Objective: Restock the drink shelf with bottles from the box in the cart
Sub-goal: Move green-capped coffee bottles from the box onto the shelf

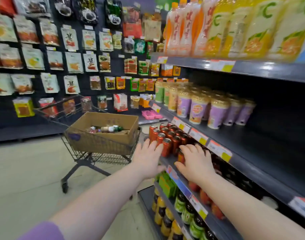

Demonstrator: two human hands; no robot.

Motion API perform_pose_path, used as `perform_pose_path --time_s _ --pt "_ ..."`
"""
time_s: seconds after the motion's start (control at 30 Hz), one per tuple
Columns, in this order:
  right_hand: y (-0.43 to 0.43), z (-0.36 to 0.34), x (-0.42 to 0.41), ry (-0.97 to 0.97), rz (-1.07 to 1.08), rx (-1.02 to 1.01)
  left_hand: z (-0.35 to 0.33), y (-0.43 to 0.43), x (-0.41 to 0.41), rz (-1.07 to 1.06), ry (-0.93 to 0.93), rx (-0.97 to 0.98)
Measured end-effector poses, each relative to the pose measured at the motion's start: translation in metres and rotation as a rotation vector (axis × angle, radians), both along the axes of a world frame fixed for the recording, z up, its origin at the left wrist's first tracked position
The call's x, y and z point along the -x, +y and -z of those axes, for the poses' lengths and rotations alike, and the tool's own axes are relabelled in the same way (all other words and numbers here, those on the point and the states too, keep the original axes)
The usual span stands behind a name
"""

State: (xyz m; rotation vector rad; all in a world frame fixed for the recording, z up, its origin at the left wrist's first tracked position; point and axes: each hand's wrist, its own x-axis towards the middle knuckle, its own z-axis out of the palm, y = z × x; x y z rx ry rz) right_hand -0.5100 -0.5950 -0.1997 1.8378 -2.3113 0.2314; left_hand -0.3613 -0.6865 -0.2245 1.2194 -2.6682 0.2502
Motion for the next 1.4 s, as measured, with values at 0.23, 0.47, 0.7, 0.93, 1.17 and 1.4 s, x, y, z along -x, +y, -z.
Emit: perform_pose_path --time_s 0.23,0.47,0.7,0.93,1.17,1.4 --pt "-0.093 0.038 -0.12 -0.051 -0.174 -0.114 0.021 -0.067 -0.141 -0.217 -0.029 -0.11" --pt "-0.163 0.074 -0.178 -0.079 -0.27 -0.228 0.062 -0.114 -0.219 -0.386 -0.009 -0.202" --pt "-0.275 0.1 -0.202 -0.103 -0.363 -0.265 0.078 -0.194 -0.259 -0.487 -0.018 -0.191" --pt "-0.412 0.107 -0.203 -0.166 -0.429 -0.297 0.067 -0.309 -0.255 -0.557 -0.058 -0.211" --pt "-0.515 0.108 -0.173 -0.174 -0.443 -0.357 0.076 -0.401 -0.233 -0.568 -0.053 -0.268" --pt "-0.574 0.123 -0.169 -0.167 -0.441 -0.394 0.09 -0.467 -0.237 -0.583 -0.06 -0.295"
